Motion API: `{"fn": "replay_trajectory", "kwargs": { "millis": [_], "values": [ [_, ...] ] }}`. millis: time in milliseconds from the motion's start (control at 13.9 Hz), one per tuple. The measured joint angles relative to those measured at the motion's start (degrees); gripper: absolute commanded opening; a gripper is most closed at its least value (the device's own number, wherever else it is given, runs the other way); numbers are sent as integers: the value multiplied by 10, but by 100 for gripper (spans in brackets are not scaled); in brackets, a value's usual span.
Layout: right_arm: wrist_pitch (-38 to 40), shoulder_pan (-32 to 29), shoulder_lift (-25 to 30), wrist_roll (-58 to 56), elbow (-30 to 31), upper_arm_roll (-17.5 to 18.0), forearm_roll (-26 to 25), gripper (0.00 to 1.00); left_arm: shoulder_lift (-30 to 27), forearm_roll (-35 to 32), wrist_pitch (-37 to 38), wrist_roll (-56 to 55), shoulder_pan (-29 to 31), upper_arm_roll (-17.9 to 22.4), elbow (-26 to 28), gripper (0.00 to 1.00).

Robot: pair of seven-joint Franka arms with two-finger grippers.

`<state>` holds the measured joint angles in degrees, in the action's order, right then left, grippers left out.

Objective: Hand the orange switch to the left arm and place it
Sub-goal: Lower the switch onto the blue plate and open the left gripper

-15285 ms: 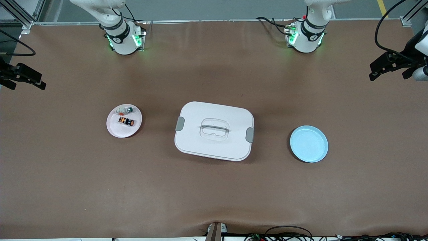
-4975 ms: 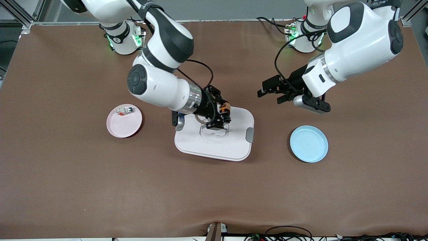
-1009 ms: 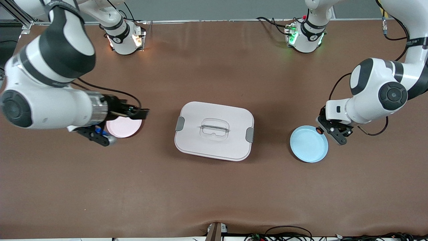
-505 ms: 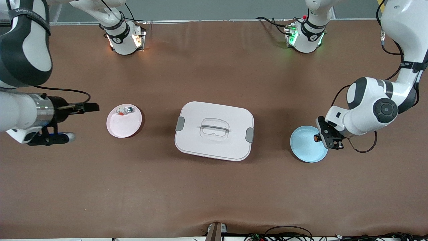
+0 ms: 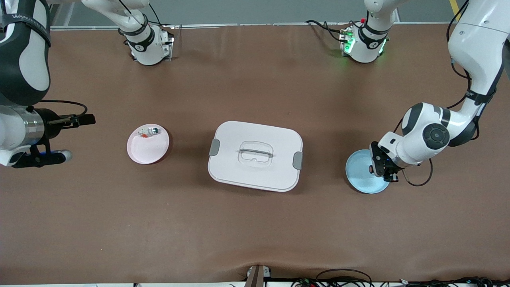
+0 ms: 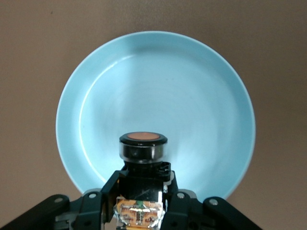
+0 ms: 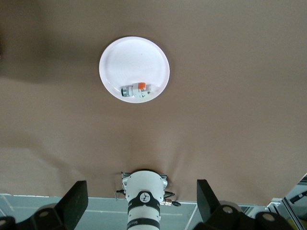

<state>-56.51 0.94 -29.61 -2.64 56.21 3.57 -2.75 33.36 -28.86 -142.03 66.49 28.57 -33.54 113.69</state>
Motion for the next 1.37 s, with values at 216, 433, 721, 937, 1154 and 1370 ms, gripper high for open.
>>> {"fn": "replay_trajectory", "kwargs": {
  "millis": [216,433,721,937,1154,1370],
  "values": [
    [4,0,1,0,0,0,-3,100,8,-9,-23,0,1,0,11,12],
    [3,0,2,0,0,0,-3,100,13,-45,-34,0,1,-1,15,20],
    [-8,-6,9,1,0,0,-4,100,31,-58,-59,0,1,-1,17,79],
    [5,-18,11,12,0,-2,-4,100,36,-58,-66,0,1,-1,16,100],
    [2,-31,25,19,0,-3,-5,100,33,-58,-68,-18,2,-2,6,100],
    [-30,-49,55,36,0,-3,3,100,4,-49,-49,-74,3,-10,-11,100]
  ]
}}
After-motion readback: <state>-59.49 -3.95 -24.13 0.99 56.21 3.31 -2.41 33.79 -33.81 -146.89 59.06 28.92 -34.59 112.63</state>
